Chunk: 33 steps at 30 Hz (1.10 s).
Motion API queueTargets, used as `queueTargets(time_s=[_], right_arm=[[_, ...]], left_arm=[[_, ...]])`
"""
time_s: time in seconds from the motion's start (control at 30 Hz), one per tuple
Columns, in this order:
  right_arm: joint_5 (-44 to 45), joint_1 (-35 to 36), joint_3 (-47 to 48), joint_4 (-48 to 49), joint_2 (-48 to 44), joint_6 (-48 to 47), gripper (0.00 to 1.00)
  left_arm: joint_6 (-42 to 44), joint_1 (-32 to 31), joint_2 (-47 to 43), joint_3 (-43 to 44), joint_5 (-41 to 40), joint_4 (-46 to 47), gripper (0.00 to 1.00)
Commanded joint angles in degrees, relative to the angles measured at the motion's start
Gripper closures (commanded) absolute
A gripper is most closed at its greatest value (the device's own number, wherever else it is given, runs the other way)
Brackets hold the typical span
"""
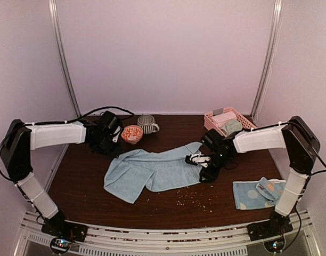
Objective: Roll the towels
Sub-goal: Pick up the towel from the center of the board.
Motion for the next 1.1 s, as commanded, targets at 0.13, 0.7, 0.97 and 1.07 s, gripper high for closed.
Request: queueTargets(time_s=[0.13,0.7,0.97,1.07], right_arm=[[8.1,-1.1,-3.6,-3.5,4.0,-0.5,0.62],[6.2,-1.1,-4.6,-5.1,2.0,-0.4,0.62],[5.8,-1.1,-5.2,-5.1,2.7,-0.7,0.62],[5.6,-1.1,-5.3,-5.1,2.7,-0.8,0.63]], left_arm=[[1.4,1.5,-5.7,-2.7,-0.7,-0.7,1.0],[6.1,-4.8,7.6,2.1,8.4,3.1,0.53],[5.7,-4.8,11.2,3.5,3.0,0.9,0.58],[6.9,-4.7,10.1,2.8,6.3,1.0,0.55]])
